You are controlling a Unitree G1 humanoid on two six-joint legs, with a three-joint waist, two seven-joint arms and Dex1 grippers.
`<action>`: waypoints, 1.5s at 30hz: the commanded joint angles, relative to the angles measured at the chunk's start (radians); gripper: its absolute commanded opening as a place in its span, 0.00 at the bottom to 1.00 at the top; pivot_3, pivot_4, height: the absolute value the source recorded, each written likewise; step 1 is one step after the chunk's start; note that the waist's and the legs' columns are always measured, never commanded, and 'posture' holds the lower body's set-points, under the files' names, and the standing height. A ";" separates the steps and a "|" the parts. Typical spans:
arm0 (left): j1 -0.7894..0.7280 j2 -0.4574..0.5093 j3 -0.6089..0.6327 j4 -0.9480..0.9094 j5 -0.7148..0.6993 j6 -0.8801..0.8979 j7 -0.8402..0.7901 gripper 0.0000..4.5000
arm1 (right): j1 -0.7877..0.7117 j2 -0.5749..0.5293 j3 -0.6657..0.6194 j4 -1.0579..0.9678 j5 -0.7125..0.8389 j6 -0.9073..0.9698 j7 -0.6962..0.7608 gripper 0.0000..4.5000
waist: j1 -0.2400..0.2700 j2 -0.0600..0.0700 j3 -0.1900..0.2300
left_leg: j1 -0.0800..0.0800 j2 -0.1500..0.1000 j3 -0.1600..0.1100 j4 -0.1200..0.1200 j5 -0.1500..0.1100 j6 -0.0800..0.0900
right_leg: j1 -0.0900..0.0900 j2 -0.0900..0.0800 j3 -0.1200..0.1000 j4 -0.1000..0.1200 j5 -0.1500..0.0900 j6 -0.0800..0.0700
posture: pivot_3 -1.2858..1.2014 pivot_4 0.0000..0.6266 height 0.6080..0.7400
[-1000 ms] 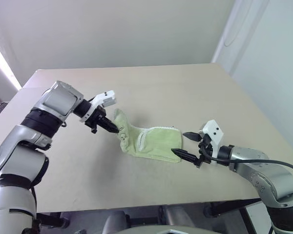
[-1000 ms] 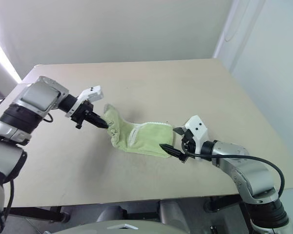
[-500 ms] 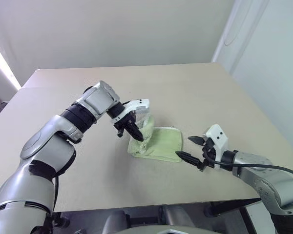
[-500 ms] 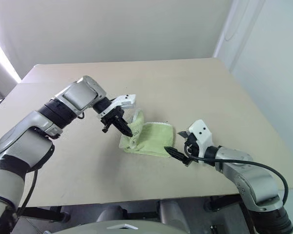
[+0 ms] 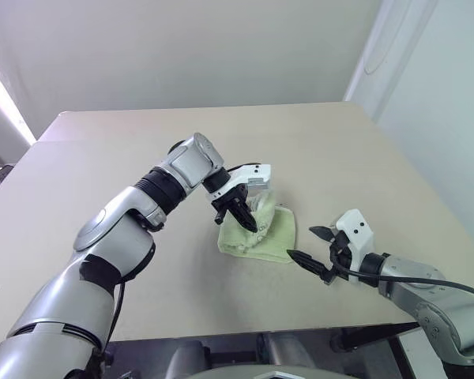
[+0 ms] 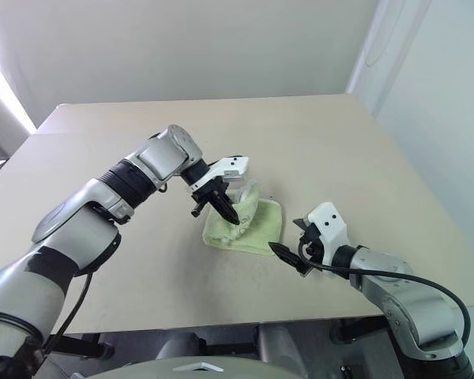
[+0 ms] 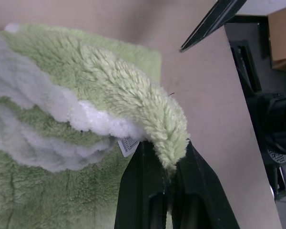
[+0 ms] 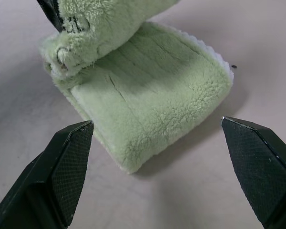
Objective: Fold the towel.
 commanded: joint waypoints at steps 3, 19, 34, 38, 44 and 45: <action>-0.013 -0.025 0.023 0.031 0.026 -0.024 -0.004 0.47 | -0.004 -0.003 -0.029 -0.044 0.006 0.001 -0.013 1.00 | -0.001 0.000 0.000 | 0.000 0.000 0.000 0.000 0.000 0.000 | 0.000 0.000 0.000 0.000 0.000 0.000 | 0.52 0.00 0.79; -0.052 0.051 0.321 0.168 -0.054 -0.068 0.107 0.99 | -0.118 0.032 -0.191 -0.021 0.183 0.049 -0.022 1.00 | -0.005 0.001 0.000 | 0.001 0.000 0.000 0.000 0.000 0.000 | 0.002 0.000 0.000 0.001 0.000 0.000 | 0.52 0.00 0.79; 0.276 0.189 0.428 0.017 0.072 -0.522 0.126 0.99 | -0.354 0.089 0.185 0.199 -0.032 -0.060 0.038 1.00 | 0.010 0.001 -0.001 | 0.001 0.000 0.002 0.000 0.000 0.000 | 0.003 0.000 0.003 0.001 0.000 0.000 | 0.52 0.00 0.79; 0.301 0.126 0.458 0.009 0.076 -0.497 0.199 0.99 | -0.400 0.122 0.206 0.255 -0.058 -0.086 0.058 1.00 | 0.019 0.001 -0.001 | 0.001 0.000 0.001 0.002 0.000 0.000 | 0.003 0.000 0.002 0.001 0.000 0.001 | 0.52 0.00 0.79; 0.336 0.056 0.443 0.013 0.100 -0.497 0.233 0.99 | -0.391 0.131 0.273 0.328 -0.124 -0.110 0.094 1.00 | 0.012 0.001 -0.001 | 0.001 0.000 0.001 0.002 0.000 0.000 | 0.007 0.001 0.003 0.002 0.000 0.001 | 0.52 0.00 0.79; 0.340 0.051 0.439 0.015 0.106 -0.492 0.235 0.99 | -0.385 0.130 0.287 0.342 -0.142 -0.117 0.096 1.00 | 0.012 0.001 -0.001 | 0.001 0.000 0.001 0.002 0.000 0.000 | 0.007 0.001 0.003 0.002 0.000 0.001 | 0.52 0.00 0.79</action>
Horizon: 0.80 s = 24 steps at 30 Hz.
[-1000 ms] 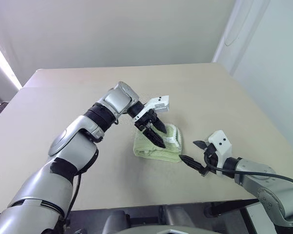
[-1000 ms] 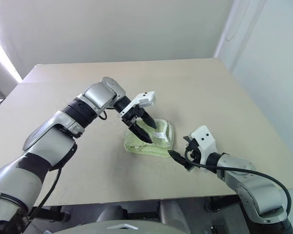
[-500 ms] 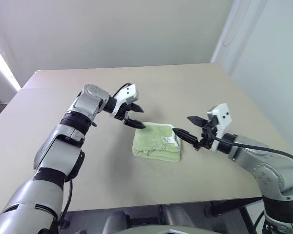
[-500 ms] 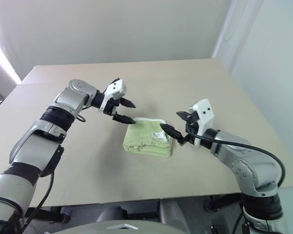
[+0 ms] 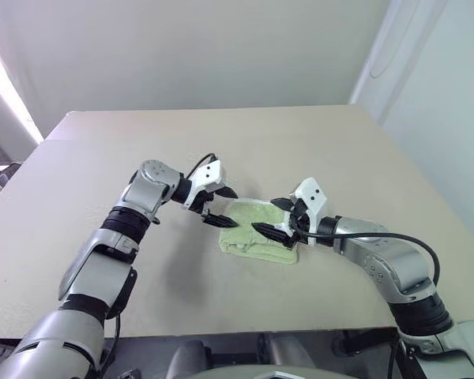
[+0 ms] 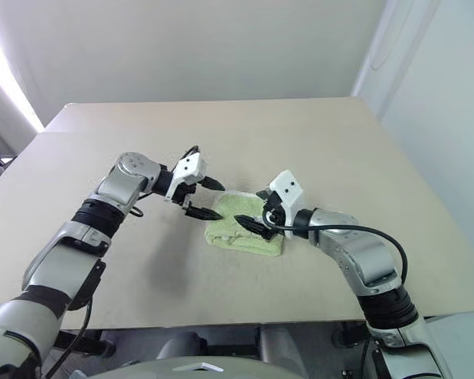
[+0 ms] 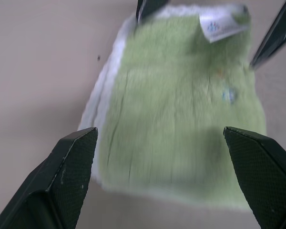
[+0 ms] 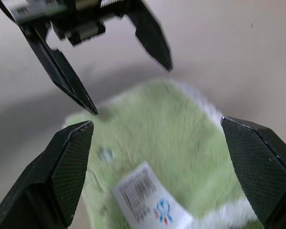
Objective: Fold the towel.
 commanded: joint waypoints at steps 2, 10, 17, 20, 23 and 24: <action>0.022 -0.003 -0.006 -0.024 0.026 0.001 -0.016 0.99 | 0.016 -0.004 0.063 0.048 -0.081 -0.037 0.016 1.00 | -0.003 0.000 0.000 | 0.000 0.000 0.000 0.000 0.000 0.000 | 0.000 0.000 0.000 0.001 0.000 0.000 | 0.52 0.00 0.79; 0.079 -0.010 -0.053 0.030 0.118 -0.090 0.004 0.99 | 0.029 0.046 0.094 0.116 -0.167 -0.064 -0.011 1.00 | 0.000 0.000 -0.001 | 0.006 0.000 0.000 0.000 0.000 0.000 | 0.005 0.001 0.001 0.003 0.000 0.000 | 0.52 0.00 0.79; 0.062 -0.039 -0.012 0.056 0.105 -0.082 0.033 0.99 | 0.042 0.031 0.043 0.046 -0.134 -0.028 0.023 1.00 | 0.000 0.000 -0.002 | 0.015 0.000 0.000 0.000 0.000 0.000 | 0.007 0.001 0.001 0.003 0.000 0.000 | 0.52 0.00 0.79; 0.037 -0.048 0.030 0.046 0.074 -0.053 0.038 0.99 | 0.049 0.029 -0.037 -0.027 -0.053 0.033 0.037 1.00 | 0.001 0.000 -0.001 | 0.014 0.000 0.000 0.000 0.000 0.000 | 0.007 0.000 0.001 0.002 0.000 0.000 | 0.52 0.00 0.79; 0.029 -0.025 0.062 -0.027 0.036 -0.021 0.001 0.99 | 0.062 0.022 -0.127 -0.123 0.025 0.085 0.032 1.00 | 0.001 -0.001 -0.001 | 0.013 0.000 0.000 0.000 0.000 0.000 | 0.007 0.000 0.001 0.002 0.000 0.000 | 0.52 0.00 0.79; 0.036 -0.003 0.064 -0.067 0.023 -0.007 -0.034 0.99 | 0.073 0.001 -0.136 -0.160 0.027 0.085 0.038 1.00 | 0.000 0.000 -0.001 | 0.013 0.000 0.000 0.000 0.000 0.000 | 0.007 0.000 0.001 0.002 0.000 0.000 | 0.52 0.00 0.79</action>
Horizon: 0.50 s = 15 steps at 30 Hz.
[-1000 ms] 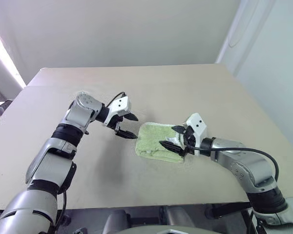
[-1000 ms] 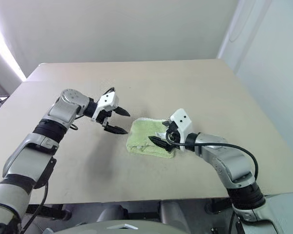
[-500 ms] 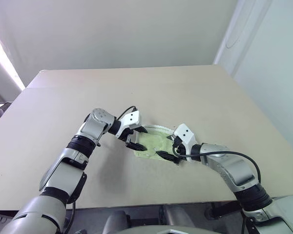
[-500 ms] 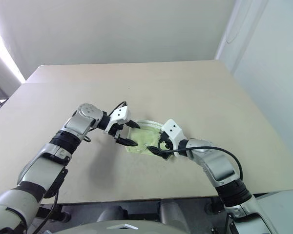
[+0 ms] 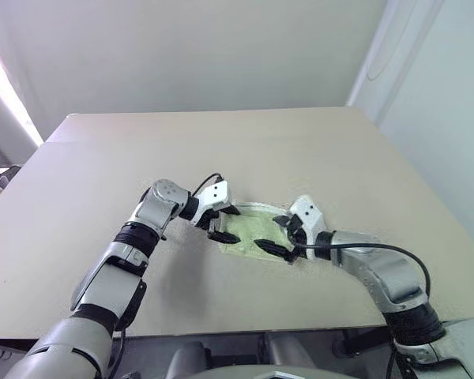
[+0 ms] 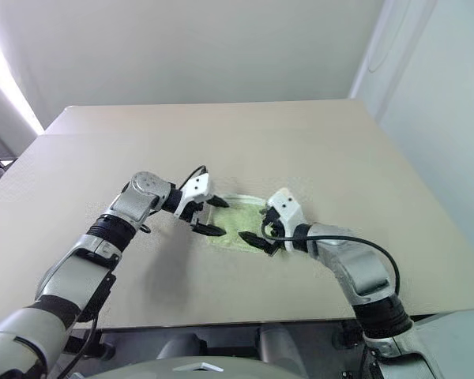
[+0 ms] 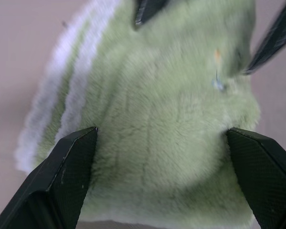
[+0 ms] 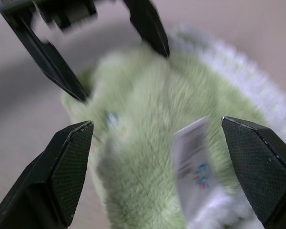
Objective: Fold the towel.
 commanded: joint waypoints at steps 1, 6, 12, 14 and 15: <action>-0.013 0.067 0.046 -0.155 -0.071 0.054 -0.102 0.99 | 0.025 -0.061 -0.068 -0.165 0.052 0.017 0.026 1.00 | -0.001 0.000 0.000 | 0.000 0.000 0.000 -0.001 0.000 0.000 | -0.001 0.000 0.000 0.000 0.000 0.000 | 0.52 0.00 0.79; 0.027 0.173 0.062 -0.308 -0.135 0.174 -0.201 0.99 | 0.047 -0.143 -0.037 -0.285 0.071 0.038 0.064 1.00 | -0.013 0.000 0.000 | 0.001 0.001 0.000 -0.003 0.000 0.000 | -0.001 0.000 0.000 0.000 -0.001 0.000 | 0.52 0.00 0.79; 0.084 0.291 0.067 -0.402 -0.130 0.176 -0.218 0.99 | -0.043 -0.234 0.188 -0.266 -0.158 -0.064 0.061 1.00 | -0.027 0.000 0.001 | 0.002 0.001 0.000 -0.002 0.000 0.000 | -0.001 0.000 0.000 0.000 -0.001 0.000 | 0.52 0.00 0.79; 0.097 0.300 0.071 -0.415 -0.131 0.181 -0.198 0.99 | -0.060 -0.248 0.254 -0.249 -0.201 -0.100 0.094 1.00 | -0.023 0.000 0.000 | 0.002 0.001 0.000 -0.002 0.000 0.000 | -0.001 0.000 0.000 0.000 -0.001 0.000 | 0.52 0.00 0.79; 0.100 0.300 0.073 -0.420 -0.133 0.187 -0.189 0.99 | -0.062 -0.248 0.270 -0.239 -0.210 -0.112 0.105 1.00 | -0.022 0.000 0.000 | 0.001 0.001 0.000 -0.002 0.000 0.000 | -0.001 -0.001 -0.001 -0.001 -0.001 0.000 | 0.52 0.00 0.79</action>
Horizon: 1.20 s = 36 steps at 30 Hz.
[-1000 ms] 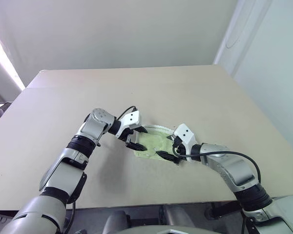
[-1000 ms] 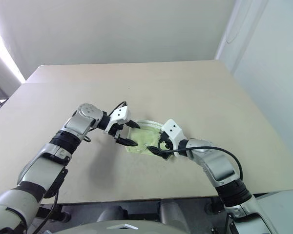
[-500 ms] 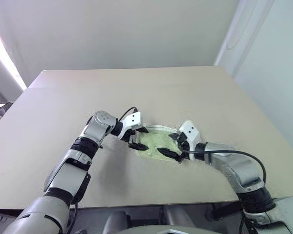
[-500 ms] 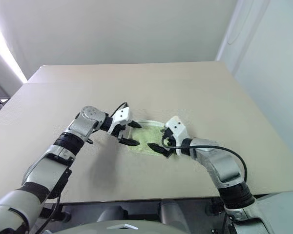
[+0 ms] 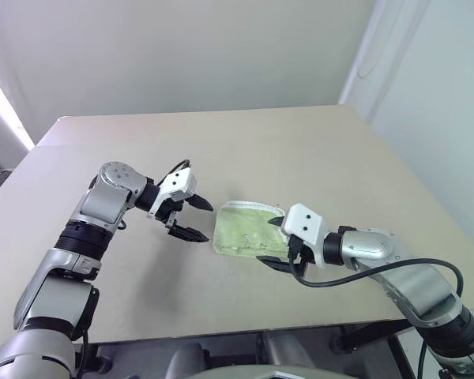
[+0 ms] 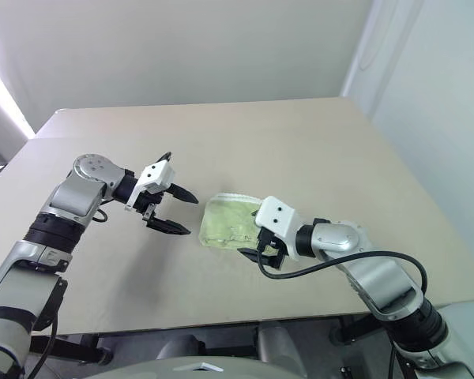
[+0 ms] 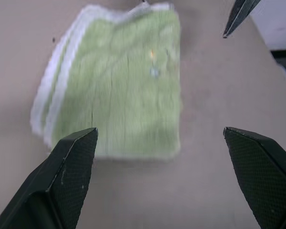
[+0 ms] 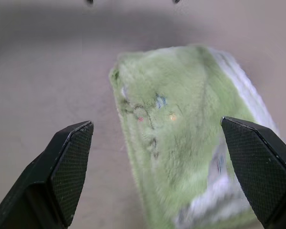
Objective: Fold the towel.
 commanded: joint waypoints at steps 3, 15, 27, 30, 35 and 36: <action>0.022 0.001 0.027 -0.057 -0.011 0.012 0.062 0.99 | -0.047 0.018 0.113 0.106 -0.139 -0.134 0.022 1.00 | -0.001 0.000 0.000 | -0.001 0.000 0.000 0.000 0.000 0.000 | 0.000 0.000 0.000 -0.002 0.000 0.001 | 0.52 0.00 0.79; 0.043 -0.003 0.016 -0.038 0.001 -0.029 0.095 0.99 | -0.069 0.045 0.216 0.266 -0.384 -0.346 0.028 1.00 | -0.001 -0.001 0.000 | -0.001 0.000 0.001 0.000 0.000 0.000 | 0.000 0.000 0.001 0.000 -0.001 0.001 | 0.52 0.00 0.79; 0.024 -0.044 0.013 0.016 0.026 -0.068 0.153 0.99 | -0.113 0.116 0.213 0.468 -0.637 -0.496 -0.116 1.00 | -0.004 -0.003 -0.001 | 0.002 0.000 0.000 0.001 0.001 -0.001 | 0.000 0.001 0.001 0.001 0.000 0.001 | 0.52 0.00 0.79; 0.024 -0.045 0.016 0.015 0.023 -0.066 0.150 0.99 | -0.106 0.126 0.202 0.463 -0.642 -0.503 -0.110 1.00 | -0.003 -0.003 -0.001 | 0.002 0.000 0.000 0.002 0.001 -0.001 | 0.001 0.000 0.001 0.001 0.000 0.001 | 0.52 0.00 0.79; 0.021 -0.044 0.015 0.019 0.026 -0.067 0.149 0.99 | -0.088 0.129 0.187 0.424 -0.631 -0.503 -0.084 1.00 | -0.003 -0.003 -0.001 | 0.002 0.000 0.000 0.002 0.001 -0.001 | 0.001 0.000 0.001 0.001 0.000 0.001 | 0.52 0.00 0.79; 0.020 -0.044 0.015 0.020 0.026 -0.067 0.149 0.99 | -0.086 0.130 0.186 0.421 -0.632 -0.502 -0.084 1.00 | -0.003 -0.003 -0.001 | 0.002 0.000 0.000 0.001 0.001 -0.001 | 0.001 0.000 0.001 0.002 0.000 0.001 | 0.52 0.00 0.79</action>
